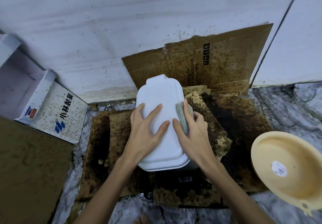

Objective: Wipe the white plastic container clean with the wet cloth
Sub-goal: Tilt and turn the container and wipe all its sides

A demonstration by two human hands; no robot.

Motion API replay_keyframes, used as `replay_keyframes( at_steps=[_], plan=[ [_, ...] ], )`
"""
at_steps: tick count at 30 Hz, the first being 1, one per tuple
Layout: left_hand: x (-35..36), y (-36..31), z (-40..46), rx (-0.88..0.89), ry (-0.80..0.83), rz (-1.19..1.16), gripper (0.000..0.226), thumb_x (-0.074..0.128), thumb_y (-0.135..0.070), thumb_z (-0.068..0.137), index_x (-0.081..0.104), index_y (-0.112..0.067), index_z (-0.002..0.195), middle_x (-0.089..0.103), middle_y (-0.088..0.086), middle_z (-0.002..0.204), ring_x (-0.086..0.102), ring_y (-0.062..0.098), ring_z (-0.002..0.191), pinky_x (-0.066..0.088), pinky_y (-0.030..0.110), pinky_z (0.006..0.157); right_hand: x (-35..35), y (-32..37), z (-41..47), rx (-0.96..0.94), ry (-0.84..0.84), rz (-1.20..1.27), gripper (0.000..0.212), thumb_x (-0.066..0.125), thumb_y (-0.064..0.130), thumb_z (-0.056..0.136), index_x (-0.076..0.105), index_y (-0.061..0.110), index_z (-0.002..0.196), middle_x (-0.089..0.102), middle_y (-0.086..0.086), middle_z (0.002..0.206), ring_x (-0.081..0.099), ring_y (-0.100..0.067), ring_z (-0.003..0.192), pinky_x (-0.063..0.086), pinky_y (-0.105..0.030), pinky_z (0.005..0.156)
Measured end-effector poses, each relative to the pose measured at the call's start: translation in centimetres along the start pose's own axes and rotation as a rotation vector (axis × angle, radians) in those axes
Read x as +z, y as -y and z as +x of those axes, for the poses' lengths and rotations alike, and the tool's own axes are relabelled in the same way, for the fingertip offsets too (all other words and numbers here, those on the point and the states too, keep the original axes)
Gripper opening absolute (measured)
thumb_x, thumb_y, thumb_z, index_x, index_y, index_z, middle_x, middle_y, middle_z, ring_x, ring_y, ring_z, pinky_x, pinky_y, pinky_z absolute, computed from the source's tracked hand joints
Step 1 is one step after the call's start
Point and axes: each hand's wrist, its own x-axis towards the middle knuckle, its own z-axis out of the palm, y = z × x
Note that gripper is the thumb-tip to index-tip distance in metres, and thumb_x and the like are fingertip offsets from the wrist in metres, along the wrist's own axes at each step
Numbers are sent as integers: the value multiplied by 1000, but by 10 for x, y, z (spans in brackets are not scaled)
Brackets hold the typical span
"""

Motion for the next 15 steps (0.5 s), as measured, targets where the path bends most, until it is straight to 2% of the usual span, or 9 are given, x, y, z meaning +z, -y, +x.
replay_keyframes(
  at_steps=[4, 8, 11, 13, 15],
  plan=[
    [-6, 8, 5, 18, 48, -2, 61, 55, -68, 96, 45, -55, 154, 16, -9, 170, 8, 9, 158, 15, 33, 123, -4, 1, 9, -10, 41, -9, 75, 46, 66, 102, 1, 61, 162, 28, -2, 156, 29, -28, 142, 27, -47, 119],
    [2, 4, 0, 35, 13, 37, 64, 44, -74, 98, 36, -57, 158, 10, -13, 173, 1, 7, 161, 19, 33, 121, -8, 6, 20, 0, 59, -38, 77, 48, 69, 100, -3, 66, 158, 28, -8, 156, 33, -34, 141, 28, -52, 121],
    [9, -3, -4, 3, -49, 128, 67, 38, -79, 96, 25, -62, 160, 3, -10, 175, -4, 13, 163, 23, 50, 129, -14, 8, 32, 17, 75, -46, 79, 48, 71, 99, -5, 69, 157, 30, -12, 154, 39, -39, 138, 31, -56, 120],
    [12, -11, -4, -122, -46, 123, 75, 42, -86, 90, 15, -68, 158, -7, -9, 173, -11, 20, 162, 24, 60, 127, -19, 7, 40, 28, 79, -45, 79, 48, 72, 98, -5, 69, 156, 32, -14, 151, 39, -40, 138, 31, -56, 120],
    [14, -20, -6, -246, -25, 87, 84, 44, -93, 81, 7, -74, 154, -10, -12, 171, -8, 24, 161, 32, 63, 122, -25, 6, 49, 32, 75, -46, 78, 48, 72, 99, -2, 67, 158, 32, -14, 152, 37, -41, 141, 30, -57, 121]
  ],
)
